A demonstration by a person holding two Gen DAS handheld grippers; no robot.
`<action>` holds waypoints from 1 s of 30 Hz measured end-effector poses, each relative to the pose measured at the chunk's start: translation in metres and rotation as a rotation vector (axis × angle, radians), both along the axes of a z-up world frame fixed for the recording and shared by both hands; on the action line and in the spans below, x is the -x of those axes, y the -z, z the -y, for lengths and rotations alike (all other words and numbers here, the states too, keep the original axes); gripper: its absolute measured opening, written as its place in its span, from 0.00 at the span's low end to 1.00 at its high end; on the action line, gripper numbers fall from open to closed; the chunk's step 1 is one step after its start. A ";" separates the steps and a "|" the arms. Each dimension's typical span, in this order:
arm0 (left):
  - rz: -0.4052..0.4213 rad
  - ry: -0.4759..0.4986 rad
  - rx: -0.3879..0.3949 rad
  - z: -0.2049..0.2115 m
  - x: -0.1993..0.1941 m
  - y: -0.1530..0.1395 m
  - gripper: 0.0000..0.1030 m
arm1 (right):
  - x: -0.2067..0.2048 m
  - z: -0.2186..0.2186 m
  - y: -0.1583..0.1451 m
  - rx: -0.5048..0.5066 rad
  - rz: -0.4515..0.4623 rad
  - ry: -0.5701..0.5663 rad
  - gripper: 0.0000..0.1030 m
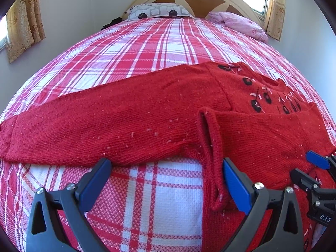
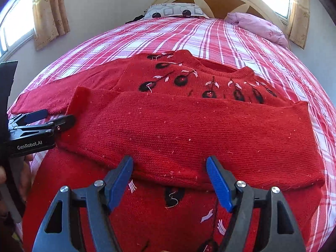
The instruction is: Fold small clothes
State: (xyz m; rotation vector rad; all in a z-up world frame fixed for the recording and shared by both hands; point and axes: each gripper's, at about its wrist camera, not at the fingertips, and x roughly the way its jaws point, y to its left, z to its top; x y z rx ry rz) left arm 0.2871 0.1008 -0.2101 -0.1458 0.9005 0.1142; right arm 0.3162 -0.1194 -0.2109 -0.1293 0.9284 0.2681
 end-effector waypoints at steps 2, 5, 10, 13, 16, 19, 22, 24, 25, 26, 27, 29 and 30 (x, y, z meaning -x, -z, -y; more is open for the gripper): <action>0.000 0.000 0.002 0.000 0.000 0.000 1.00 | 0.002 -0.002 0.000 0.005 0.008 0.001 0.71; 0.000 0.000 0.003 0.000 0.000 0.000 1.00 | 0.005 -0.002 0.000 0.001 0.018 0.002 0.72; 0.001 -0.001 0.012 -0.001 0.000 0.000 1.00 | 0.005 0.000 0.000 -0.012 0.022 0.002 0.72; 0.006 -0.010 0.043 -0.007 0.005 -0.002 1.00 | 0.006 0.003 0.000 -0.028 0.023 0.003 0.72; 0.018 -0.028 0.076 -0.022 0.015 -0.006 1.00 | 0.006 0.004 0.000 -0.038 0.024 0.003 0.72; 0.048 -0.094 0.014 -0.048 0.033 -0.012 1.00 | 0.007 0.003 0.000 -0.037 0.027 0.003 0.72; 0.050 -0.174 -0.033 -0.089 0.049 -0.014 1.00 | 0.007 0.003 0.000 -0.032 0.029 0.003 0.72; 0.055 -0.248 -0.030 -0.124 0.059 -0.015 1.00 | 0.008 0.003 0.000 -0.031 0.031 0.002 0.72; 0.058 -0.287 -0.027 -0.141 0.064 -0.016 1.00 | 0.008 0.003 0.000 -0.031 0.032 0.003 0.72; 0.063 -0.323 -0.024 -0.157 0.068 -0.018 1.00 | 0.007 0.003 0.000 -0.031 0.031 0.003 0.72; 0.072 -0.365 -0.013 -0.176 0.074 -0.020 1.00 | 0.008 0.003 0.000 -0.029 0.032 0.003 0.72; 0.081 -0.415 0.009 -0.200 0.079 -0.021 0.99 | 0.008 0.003 0.000 -0.025 0.034 0.003 0.72; 0.084 -0.446 0.031 -0.215 0.081 -0.022 0.95 | 0.009 0.002 0.000 -0.024 0.036 0.003 0.73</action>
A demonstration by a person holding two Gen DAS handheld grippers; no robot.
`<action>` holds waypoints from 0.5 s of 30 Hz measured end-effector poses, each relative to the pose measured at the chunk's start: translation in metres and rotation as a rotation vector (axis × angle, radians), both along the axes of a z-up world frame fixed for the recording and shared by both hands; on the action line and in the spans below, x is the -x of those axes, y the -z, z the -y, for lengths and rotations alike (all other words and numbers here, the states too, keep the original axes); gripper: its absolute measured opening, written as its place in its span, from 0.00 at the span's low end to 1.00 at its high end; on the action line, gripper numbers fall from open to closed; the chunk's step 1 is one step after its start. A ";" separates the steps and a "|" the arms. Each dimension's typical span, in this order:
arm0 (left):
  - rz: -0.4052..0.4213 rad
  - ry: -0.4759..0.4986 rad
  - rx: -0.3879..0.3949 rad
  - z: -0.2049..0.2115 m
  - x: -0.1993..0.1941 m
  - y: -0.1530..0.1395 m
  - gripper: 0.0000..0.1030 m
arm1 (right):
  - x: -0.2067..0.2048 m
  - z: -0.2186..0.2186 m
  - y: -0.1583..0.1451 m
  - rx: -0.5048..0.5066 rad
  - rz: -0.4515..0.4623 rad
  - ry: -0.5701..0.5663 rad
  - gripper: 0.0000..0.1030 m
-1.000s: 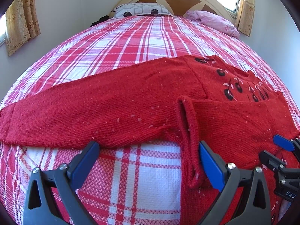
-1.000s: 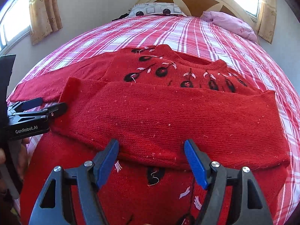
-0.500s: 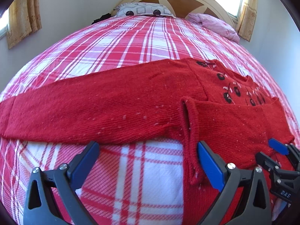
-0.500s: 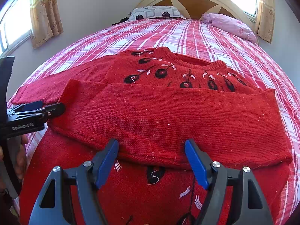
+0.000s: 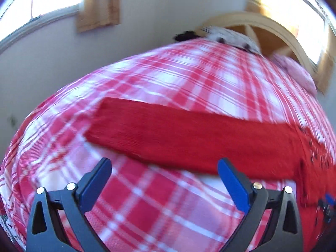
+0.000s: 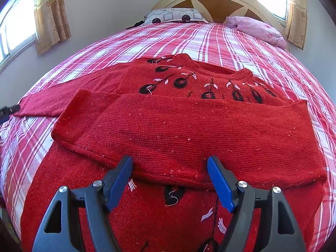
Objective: Fold small clothes
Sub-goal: 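Grasp the other sleeve's cuff with the left tool and lift it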
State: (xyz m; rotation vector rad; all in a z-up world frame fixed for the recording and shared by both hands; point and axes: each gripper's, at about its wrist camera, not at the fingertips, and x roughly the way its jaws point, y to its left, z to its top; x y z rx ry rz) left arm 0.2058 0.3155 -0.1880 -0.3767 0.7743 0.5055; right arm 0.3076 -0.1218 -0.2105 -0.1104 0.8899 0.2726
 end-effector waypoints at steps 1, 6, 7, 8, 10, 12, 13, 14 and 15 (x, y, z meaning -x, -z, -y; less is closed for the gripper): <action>0.007 -0.022 0.022 -0.011 0.001 0.001 0.89 | 0.000 0.000 0.000 0.001 0.001 0.000 0.73; -0.003 -0.122 0.168 -0.053 0.003 0.015 0.75 | 0.001 -0.001 0.000 0.001 0.003 0.001 0.73; -0.005 -0.139 0.210 -0.059 0.004 0.020 0.75 | 0.001 -0.001 0.000 0.001 0.003 0.001 0.73; -0.004 -0.162 0.270 -0.066 0.006 0.027 0.74 | 0.001 -0.001 -0.001 0.002 0.005 0.002 0.73; -0.001 -0.199 0.306 -0.071 0.008 0.033 0.59 | 0.001 -0.001 -0.001 0.002 0.005 0.002 0.73; 0.017 -0.210 0.311 -0.075 0.008 0.032 0.59 | 0.001 -0.001 -0.001 0.001 0.005 0.002 0.73; 0.023 -0.212 0.313 -0.077 0.008 0.032 0.59 | 0.001 0.000 0.000 0.001 0.005 0.003 0.73; 0.030 -0.218 0.322 -0.079 0.007 0.032 0.59 | 0.001 0.000 0.000 0.000 0.006 0.003 0.73; 0.039 -0.228 0.334 -0.083 0.005 0.032 0.59 | 0.001 -0.001 -0.001 0.000 0.006 0.003 0.73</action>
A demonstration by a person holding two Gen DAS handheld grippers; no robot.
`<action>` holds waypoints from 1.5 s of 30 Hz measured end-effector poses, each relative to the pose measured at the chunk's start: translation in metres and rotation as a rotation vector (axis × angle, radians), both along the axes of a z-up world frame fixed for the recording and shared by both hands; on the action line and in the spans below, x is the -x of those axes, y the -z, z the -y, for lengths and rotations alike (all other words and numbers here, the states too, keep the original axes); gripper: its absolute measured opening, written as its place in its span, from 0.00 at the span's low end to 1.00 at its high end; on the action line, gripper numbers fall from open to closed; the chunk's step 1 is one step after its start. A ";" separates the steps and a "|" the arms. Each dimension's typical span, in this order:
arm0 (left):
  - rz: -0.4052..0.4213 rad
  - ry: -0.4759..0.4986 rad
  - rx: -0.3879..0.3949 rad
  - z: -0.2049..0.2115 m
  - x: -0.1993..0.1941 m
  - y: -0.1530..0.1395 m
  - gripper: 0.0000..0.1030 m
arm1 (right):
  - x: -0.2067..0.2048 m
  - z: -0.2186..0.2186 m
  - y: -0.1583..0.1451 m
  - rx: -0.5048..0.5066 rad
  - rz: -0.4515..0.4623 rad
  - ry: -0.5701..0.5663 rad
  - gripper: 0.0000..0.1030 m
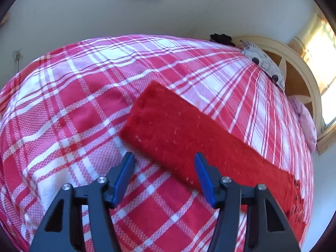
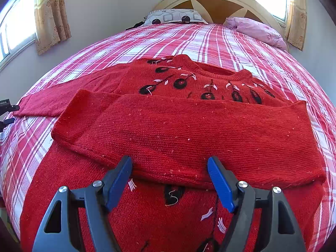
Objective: Fold small clothes
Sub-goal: 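Grasp the other sleeve's cuff with the left tool and lift it, then fold the held sleeve across the sweater body with the left tool and release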
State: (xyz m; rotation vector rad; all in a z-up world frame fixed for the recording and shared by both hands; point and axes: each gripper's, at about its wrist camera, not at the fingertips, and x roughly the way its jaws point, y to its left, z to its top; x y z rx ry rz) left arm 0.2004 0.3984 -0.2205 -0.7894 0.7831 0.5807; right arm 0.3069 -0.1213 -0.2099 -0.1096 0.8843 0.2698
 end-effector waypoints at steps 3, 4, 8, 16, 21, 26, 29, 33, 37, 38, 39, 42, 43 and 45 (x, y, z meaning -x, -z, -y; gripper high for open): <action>0.035 -0.041 0.013 -0.011 -0.004 0.002 0.54 | 0.000 0.000 0.000 -0.002 0.000 0.000 0.73; 0.036 -0.051 0.013 -0.013 -0.005 0.003 0.52 | 0.000 0.000 0.000 -0.002 0.000 0.000 0.73; 0.019 -0.052 -0.024 -0.015 -0.012 0.004 0.33 | 0.000 0.000 0.000 -0.001 0.000 0.000 0.73; 0.058 -0.038 -0.069 -0.008 -0.005 -0.004 0.05 | 0.000 0.001 0.000 -0.002 -0.001 0.002 0.73; 0.138 0.029 -0.054 0.011 -0.008 -0.028 0.05 | 0.001 0.001 -0.003 -0.011 0.007 0.003 0.73; 0.201 0.134 -0.066 0.042 -0.017 -0.061 0.05 | 0.007 0.008 -0.016 -0.031 0.001 -0.009 0.73; 0.248 0.196 -0.084 0.063 -0.023 -0.084 0.05 | 0.016 0.020 -0.031 -0.039 0.028 -0.002 0.73; 0.301 0.268 -0.083 0.089 -0.033 -0.108 0.05 | 0.033 0.041 -0.053 -0.071 0.057 0.005 0.73; 0.348 0.336 -0.070 0.117 -0.047 -0.129 0.05 | 0.053 0.061 -0.065 -0.090 0.086 0.005 0.73; 0.361 0.353 -0.065 0.124 -0.049 -0.133 0.05 | 0.059 0.065 -0.066 -0.095 0.092 0.008 0.73; 0.374 0.372 -0.063 0.134 -0.051 -0.138 0.05 | 0.065 0.070 -0.067 -0.102 0.097 0.011 0.73; 0.397 0.432 -0.070 0.159 -0.064 -0.153 0.05 | 0.078 0.083 -0.066 -0.117 0.101 0.019 0.73; 0.404 0.447 -0.070 0.166 -0.067 -0.157 0.05 | 0.081 0.086 -0.065 -0.119 0.100 0.021 0.73; 0.420 0.481 -0.063 0.182 -0.075 -0.164 0.05 | 0.088 0.093 -0.063 -0.121 0.100 0.029 0.73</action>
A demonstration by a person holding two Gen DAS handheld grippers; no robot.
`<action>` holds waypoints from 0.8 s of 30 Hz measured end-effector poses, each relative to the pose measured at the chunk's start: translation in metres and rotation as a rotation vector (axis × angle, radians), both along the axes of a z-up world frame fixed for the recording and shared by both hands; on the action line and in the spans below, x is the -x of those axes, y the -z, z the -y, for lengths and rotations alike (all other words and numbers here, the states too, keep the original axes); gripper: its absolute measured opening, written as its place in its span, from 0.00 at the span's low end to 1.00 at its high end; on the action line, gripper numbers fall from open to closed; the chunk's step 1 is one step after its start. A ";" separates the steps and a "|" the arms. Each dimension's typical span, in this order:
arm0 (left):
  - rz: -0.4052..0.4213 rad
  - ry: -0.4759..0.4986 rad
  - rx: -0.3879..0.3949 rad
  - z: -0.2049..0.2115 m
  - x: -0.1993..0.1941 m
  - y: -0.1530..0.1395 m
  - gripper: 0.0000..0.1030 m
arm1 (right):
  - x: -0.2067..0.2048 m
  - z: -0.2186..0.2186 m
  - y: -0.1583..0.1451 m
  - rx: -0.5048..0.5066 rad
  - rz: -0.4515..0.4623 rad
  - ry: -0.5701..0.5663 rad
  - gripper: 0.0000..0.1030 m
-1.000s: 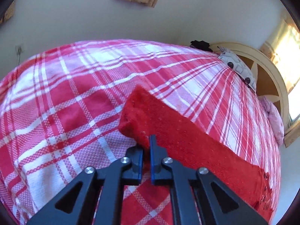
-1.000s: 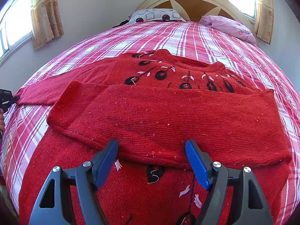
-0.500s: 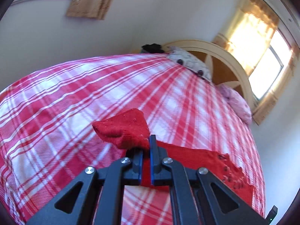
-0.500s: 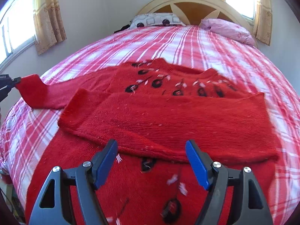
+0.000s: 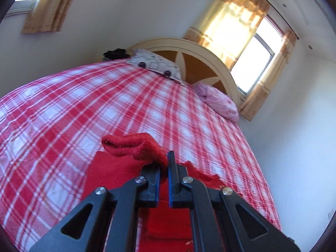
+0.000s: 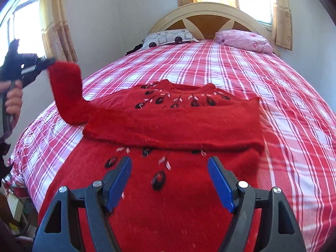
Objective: Fold small clothes
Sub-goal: 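Fold the held sleeve across the sweater body with the left tool and release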
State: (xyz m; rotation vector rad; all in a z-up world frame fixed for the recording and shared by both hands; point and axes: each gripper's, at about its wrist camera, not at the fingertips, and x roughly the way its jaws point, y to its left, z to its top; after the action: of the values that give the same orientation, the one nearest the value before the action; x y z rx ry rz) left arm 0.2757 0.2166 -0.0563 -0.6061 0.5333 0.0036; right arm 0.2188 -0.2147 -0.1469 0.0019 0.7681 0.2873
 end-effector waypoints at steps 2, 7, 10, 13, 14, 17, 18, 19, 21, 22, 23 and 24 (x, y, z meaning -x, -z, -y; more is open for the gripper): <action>0.009 0.032 0.001 0.017 -0.006 -0.006 0.05 | 0.005 0.006 0.001 -0.004 0.002 0.009 0.73; 0.024 0.119 -0.006 0.062 -0.020 -0.018 0.05 | 0.014 0.026 0.001 -0.033 0.017 0.035 0.73; 0.026 0.170 -0.024 0.091 -0.025 -0.021 0.05 | 0.014 0.038 0.002 -0.049 0.025 0.062 0.73; 0.017 0.227 -0.062 0.126 -0.032 -0.016 0.05 | 0.012 0.052 0.003 -0.069 0.033 0.099 0.73; 0.011 0.240 -0.067 0.133 -0.033 -0.014 0.05 | 0.012 0.057 0.004 -0.076 0.035 0.113 0.73; -0.012 0.282 -0.109 0.163 -0.039 -0.001 0.05 | 0.007 0.073 0.007 -0.101 0.032 0.169 0.73; -0.021 0.292 -0.125 0.173 -0.042 0.005 0.05 | 0.007 0.077 0.008 -0.109 0.031 0.180 0.73; -0.027 0.299 -0.139 0.181 -0.044 0.009 0.05 | 0.006 0.081 0.009 -0.120 0.032 0.194 0.73; -0.046 0.317 -0.176 0.197 -0.049 0.022 0.05 | 0.005 0.086 0.011 -0.130 0.033 0.208 0.73; -0.054 0.324 -0.191 0.203 -0.050 0.027 0.05 | 0.005 0.087 0.012 -0.131 0.032 0.213 0.73; -0.061 0.333 -0.209 0.209 -0.052 0.033 0.05 | 0.004 0.089 0.014 -0.132 0.031 0.217 0.73; -0.070 0.344 -0.231 0.216 -0.054 0.040 0.06 | 0.003 0.090 0.015 -0.133 0.028 0.220 0.73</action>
State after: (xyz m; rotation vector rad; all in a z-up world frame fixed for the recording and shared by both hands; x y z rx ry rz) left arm 0.3301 0.0007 -0.0960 -0.2847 0.6894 -0.2364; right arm 0.2160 -0.3044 -0.1620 0.2061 0.7129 0.1279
